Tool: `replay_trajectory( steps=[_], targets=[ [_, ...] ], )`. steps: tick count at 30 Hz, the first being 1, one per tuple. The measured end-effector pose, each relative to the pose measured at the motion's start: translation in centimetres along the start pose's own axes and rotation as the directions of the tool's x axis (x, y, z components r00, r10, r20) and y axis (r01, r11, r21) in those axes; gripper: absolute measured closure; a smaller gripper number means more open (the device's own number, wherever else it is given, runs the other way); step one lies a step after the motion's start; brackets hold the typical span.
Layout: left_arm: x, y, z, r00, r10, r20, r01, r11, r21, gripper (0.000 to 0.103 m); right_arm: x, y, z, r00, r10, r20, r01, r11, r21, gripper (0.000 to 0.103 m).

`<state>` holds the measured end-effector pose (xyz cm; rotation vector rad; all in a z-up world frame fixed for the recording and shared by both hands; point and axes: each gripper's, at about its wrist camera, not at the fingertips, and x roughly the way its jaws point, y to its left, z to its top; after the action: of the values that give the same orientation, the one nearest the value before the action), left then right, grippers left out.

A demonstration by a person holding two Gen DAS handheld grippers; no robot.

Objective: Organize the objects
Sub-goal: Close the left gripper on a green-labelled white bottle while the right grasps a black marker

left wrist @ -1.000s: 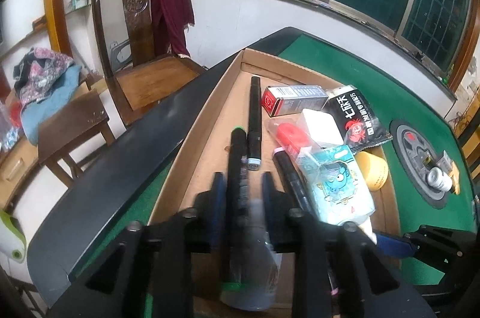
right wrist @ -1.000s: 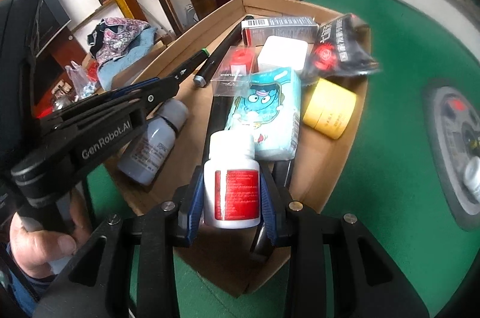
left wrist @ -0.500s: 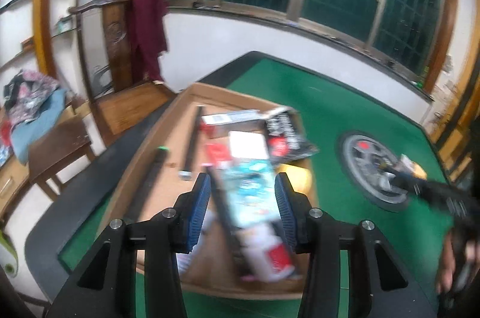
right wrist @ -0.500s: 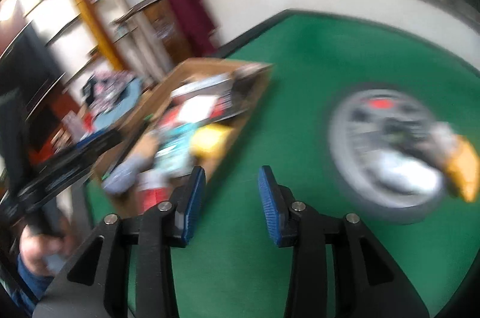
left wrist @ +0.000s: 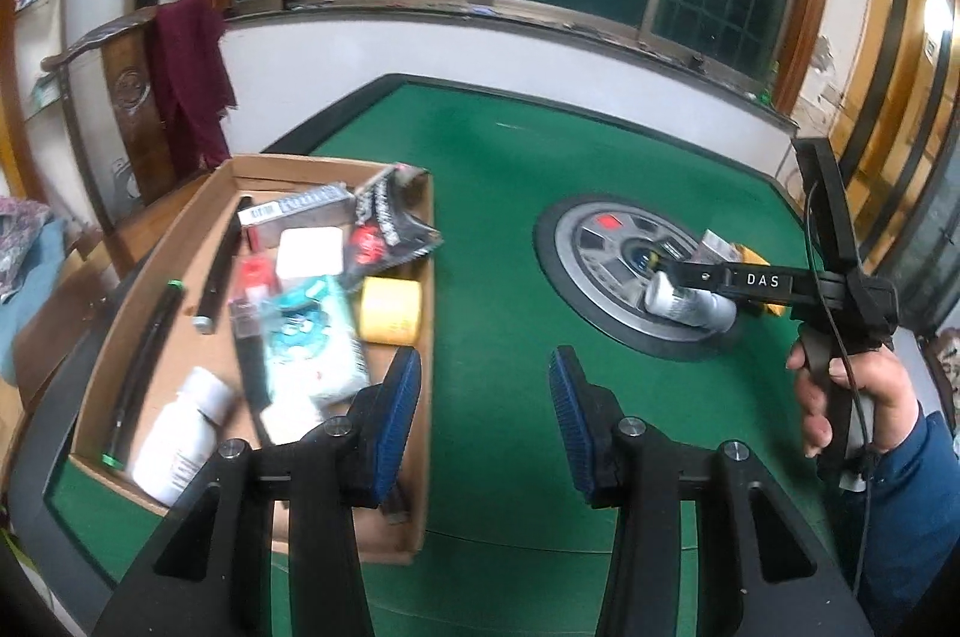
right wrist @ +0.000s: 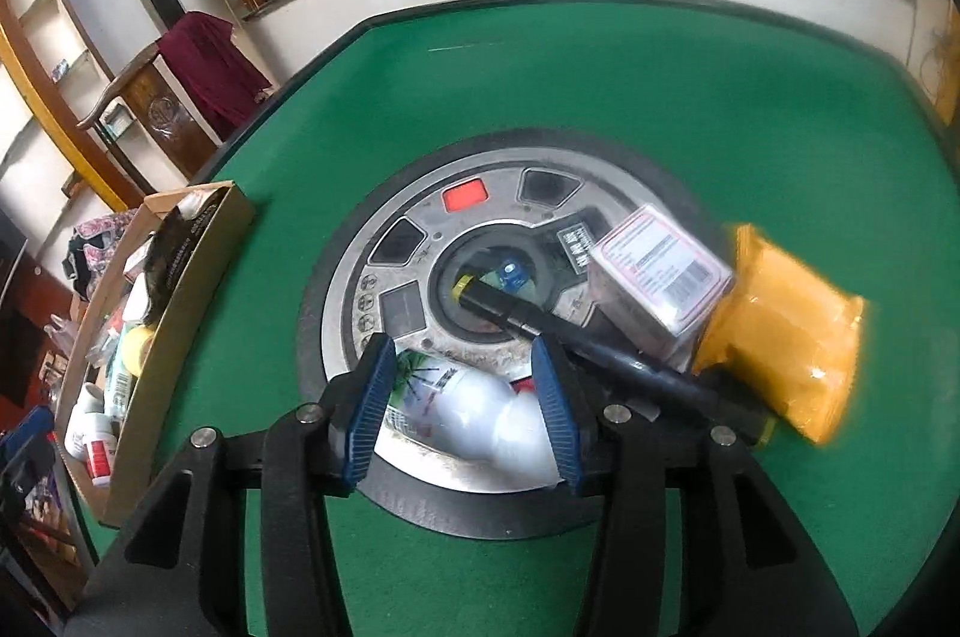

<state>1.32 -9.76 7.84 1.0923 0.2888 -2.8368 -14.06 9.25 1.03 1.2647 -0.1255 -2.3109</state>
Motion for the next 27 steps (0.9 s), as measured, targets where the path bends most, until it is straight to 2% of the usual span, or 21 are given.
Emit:
replay_trajectory(
  steps=[4,7,9,11,14,17,20,21,23,27],
  targets=[
    [0.2,-0.8,-0.1,1.000,-0.019,-0.012,0.019,1.000,-0.002,0.064,-1.0,0.5,-1.5,0.997,0.067,-0.033,-0.067,0.998,0.002,0.057],
    [0.9,-1.9,0.0,0.997,-0.071,-0.041,0.071,0.997,-0.008,0.064,-1.6,0.4,-2.1,0.984,0.171,-0.050,-0.169,0.985,0.039,0.057],
    [1.3,-2.6,0.2,0.991,-0.119,-0.063,0.118,0.993,-0.019,0.064,-2.3,-0.5,-2.1,0.974,0.223,-0.028,-0.221,0.972,0.079,0.057],
    [2.3,-3.8,0.8,0.980,-0.172,-0.103,0.170,0.985,-0.034,0.064,-3.3,-1.6,-1.9,0.980,0.197,0.018,-0.198,0.975,0.100,0.057],
    [4.2,-5.9,1.8,0.955,-0.240,-0.174,0.236,0.971,-0.046,0.064,-4.5,-2.8,-1.4,0.995,0.080,0.062,-0.084,0.994,0.072,0.057],
    [6.0,-8.1,2.8,0.935,-0.279,-0.221,0.271,0.960,-0.067,0.064,-5.0,-3.7,-1.3,0.996,-0.028,0.079,0.027,1.000,0.012,0.058],
    [7.7,-9.9,3.5,0.929,-0.278,-0.244,0.260,0.960,-0.103,0.063,-4.7,-5.5,-0.8,0.991,-0.094,0.091,0.092,0.996,0.020,0.058],
    [8.4,-10.4,3.6,0.923,-0.280,-0.264,0.259,0.959,-0.113,0.059,-4.6,-6.0,-0.6,0.990,-0.102,0.095,0.100,0.995,0.025,0.058],
    [10.0,-11.2,3.7,0.917,-0.269,-0.293,0.238,0.961,-0.138,0.059,-4.1,-7.1,-0.6,0.993,-0.075,0.087,0.071,0.996,0.046,0.058],
    [11.7,-12.0,3.8,0.928,-0.204,-0.313,0.169,0.976,-0.135,0.059,-2.8,-7.7,-0.6,0.998,-0.022,0.061,0.018,0.998,0.058,0.058]
  ],
)
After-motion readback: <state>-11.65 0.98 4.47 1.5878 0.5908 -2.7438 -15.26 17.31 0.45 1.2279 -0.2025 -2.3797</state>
